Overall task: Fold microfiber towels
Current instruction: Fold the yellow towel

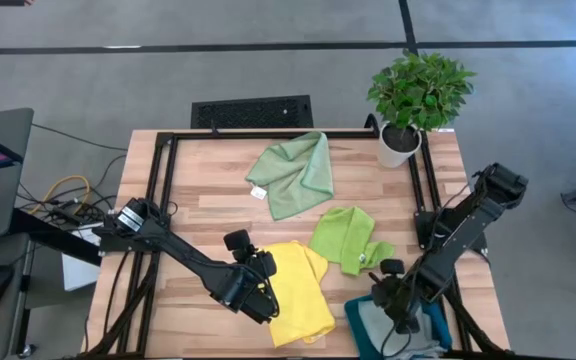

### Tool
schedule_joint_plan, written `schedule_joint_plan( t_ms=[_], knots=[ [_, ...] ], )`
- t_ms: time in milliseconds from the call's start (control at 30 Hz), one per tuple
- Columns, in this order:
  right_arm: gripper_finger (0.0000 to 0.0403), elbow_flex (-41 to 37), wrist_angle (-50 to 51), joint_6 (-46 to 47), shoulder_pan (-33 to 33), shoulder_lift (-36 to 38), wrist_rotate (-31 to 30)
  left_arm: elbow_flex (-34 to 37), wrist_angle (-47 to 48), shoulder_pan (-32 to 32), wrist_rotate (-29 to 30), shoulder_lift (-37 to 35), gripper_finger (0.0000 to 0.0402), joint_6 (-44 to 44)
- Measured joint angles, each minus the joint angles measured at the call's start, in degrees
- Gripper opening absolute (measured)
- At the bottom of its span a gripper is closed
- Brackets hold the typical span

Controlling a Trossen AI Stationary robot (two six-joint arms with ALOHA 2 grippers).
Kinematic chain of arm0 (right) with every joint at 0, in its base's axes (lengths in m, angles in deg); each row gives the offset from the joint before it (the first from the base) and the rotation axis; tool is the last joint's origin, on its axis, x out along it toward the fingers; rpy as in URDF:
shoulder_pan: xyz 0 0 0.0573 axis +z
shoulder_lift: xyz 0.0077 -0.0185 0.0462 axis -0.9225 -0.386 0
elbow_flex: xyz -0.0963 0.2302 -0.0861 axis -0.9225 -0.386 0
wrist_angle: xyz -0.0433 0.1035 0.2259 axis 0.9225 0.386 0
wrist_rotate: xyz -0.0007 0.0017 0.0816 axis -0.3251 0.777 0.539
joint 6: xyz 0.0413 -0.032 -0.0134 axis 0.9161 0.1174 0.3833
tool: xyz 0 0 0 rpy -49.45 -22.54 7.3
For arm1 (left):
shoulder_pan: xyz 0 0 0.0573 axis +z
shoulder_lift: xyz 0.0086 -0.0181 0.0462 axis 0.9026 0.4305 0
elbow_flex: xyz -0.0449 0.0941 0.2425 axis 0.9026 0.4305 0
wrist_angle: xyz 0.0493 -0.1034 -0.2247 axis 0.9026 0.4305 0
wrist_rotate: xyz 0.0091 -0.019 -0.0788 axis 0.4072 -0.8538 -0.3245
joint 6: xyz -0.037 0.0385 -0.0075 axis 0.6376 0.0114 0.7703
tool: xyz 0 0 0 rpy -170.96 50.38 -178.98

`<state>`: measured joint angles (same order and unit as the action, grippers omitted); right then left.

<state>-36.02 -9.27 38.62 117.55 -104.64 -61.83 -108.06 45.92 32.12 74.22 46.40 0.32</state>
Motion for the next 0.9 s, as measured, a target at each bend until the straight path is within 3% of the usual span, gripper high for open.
schedule_joint_plan(
  t_ms=[567,900],
  knots=[
    [0.0208,1.40,5.64,-0.42,-2.03,0.54,-5.70,0.00,1.44,0.56,-0.73,-0.02,0.0139,2.97],
    [0.0205,7.13,6.90,-6.44,-2.30,0.96,-6.22,0.42,-1.30,7.21,-4.50,0.17,0.0139,4.33]
  ],
)
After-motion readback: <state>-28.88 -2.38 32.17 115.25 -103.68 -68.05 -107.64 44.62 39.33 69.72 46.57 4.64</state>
